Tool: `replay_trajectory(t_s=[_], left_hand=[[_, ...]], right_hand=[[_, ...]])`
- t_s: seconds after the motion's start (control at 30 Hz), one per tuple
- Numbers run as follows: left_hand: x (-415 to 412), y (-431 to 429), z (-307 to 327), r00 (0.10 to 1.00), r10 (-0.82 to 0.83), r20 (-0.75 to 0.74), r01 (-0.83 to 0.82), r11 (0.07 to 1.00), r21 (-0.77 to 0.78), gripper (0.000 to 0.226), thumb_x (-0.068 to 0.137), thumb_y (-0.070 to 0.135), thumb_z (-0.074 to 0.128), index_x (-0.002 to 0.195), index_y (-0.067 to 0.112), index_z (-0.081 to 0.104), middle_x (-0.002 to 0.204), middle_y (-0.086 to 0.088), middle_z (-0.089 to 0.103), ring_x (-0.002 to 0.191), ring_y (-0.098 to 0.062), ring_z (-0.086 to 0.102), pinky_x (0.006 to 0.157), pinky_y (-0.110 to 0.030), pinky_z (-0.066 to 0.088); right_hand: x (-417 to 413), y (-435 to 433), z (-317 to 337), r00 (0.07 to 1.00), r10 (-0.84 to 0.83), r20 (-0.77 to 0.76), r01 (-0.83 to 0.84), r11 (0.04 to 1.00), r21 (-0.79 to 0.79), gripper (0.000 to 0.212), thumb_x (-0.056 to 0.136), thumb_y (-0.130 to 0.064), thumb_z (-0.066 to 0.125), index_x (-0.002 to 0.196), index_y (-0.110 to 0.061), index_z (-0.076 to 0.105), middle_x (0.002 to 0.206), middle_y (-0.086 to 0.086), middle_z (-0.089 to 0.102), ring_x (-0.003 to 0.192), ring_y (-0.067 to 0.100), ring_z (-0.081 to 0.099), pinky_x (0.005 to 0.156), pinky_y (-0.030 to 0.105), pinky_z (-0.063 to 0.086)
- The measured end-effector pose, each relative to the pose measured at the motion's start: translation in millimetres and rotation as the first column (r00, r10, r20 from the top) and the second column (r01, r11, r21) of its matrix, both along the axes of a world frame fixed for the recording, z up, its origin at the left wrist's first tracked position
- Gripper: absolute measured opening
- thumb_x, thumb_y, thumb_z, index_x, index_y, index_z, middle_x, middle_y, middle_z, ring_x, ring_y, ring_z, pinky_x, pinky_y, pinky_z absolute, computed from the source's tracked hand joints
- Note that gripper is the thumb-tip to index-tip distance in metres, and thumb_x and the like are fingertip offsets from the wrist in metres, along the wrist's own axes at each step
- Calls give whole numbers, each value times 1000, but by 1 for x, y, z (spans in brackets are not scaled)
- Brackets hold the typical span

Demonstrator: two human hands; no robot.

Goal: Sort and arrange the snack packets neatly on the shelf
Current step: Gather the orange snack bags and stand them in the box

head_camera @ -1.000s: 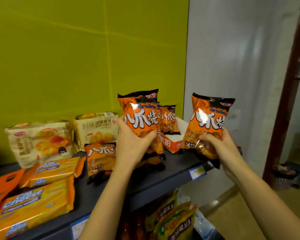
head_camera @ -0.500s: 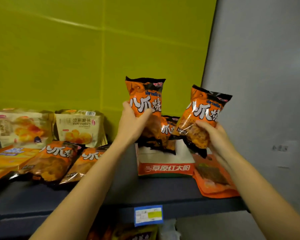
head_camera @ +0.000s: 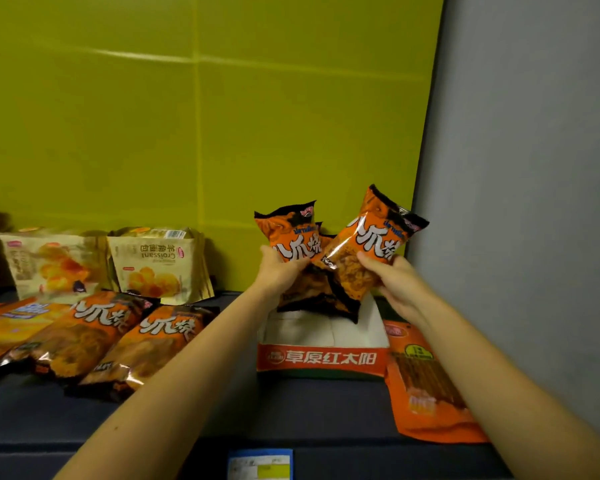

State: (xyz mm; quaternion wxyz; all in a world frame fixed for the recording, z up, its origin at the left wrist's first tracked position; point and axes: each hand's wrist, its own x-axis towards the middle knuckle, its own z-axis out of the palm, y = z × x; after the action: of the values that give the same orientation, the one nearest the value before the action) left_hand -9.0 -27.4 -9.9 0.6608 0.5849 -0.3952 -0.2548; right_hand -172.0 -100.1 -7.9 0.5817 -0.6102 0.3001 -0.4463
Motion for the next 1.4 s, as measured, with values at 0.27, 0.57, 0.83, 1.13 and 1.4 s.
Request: replay_trajectory(t_s=[0.27, 0.57, 0.83, 1.13, 1.4], left_hand=[[10, -14, -15, 984, 18, 178, -44, 989, 142, 48, 83, -1, 61, 112, 9, 23, 135, -18, 45, 125, -31, 47, 98, -37, 44], [16, -23, -15, 807, 96, 583, -255, 947, 196, 71, 73, 22, 76, 125, -2, 34, 131, -18, 49, 124, -34, 46, 100, -43, 44], [21, -20, -15, 694, 144, 706, -392, 897, 203, 116, 72, 31, 76, 145, 0, -8, 145, -20, 37, 135, -37, 32, 109, -50, 29], [27, -12, -17, 606, 41, 794, -403, 877, 263, 120, 75, 42, 71, 143, -2, -17, 145, -23, 37, 133, -37, 35, 108, -47, 30], [46, 16, 0, 568, 107, 816, -437, 880, 189, 67, 81, 49, 60, 132, 8, 44, 134, -17, 48, 126, -31, 42, 101, -43, 40]], right_hand=[[4, -20, -11, 900, -59, -432, -53, 969, -242, 70, 80, -25, 69, 138, -9, 32, 140, 6, 48, 127, 23, 48, 104, 37, 42], [11, -28, -12, 730, -298, -615, -33, 883, -468, 79, 74, -32, 74, 135, -5, 31, 139, 11, 47, 127, 27, 47, 101, 37, 44], [23, -18, -21, 713, -466, -523, 68, 789, -611, 100, 69, -26, 78, 144, -7, 14, 146, 13, 36, 134, 29, 39, 105, 41, 38], [26, -11, -25, 524, -543, -656, -14, 765, -644, 80, 80, -36, 67, 140, -6, 26, 143, 13, 42, 131, 31, 39, 106, 43, 37], [22, 13, -11, 565, -620, -544, 151, 726, -671, 83, 81, -33, 66, 144, -5, 20, 148, 14, 29, 135, 31, 30, 108, 39, 31]])
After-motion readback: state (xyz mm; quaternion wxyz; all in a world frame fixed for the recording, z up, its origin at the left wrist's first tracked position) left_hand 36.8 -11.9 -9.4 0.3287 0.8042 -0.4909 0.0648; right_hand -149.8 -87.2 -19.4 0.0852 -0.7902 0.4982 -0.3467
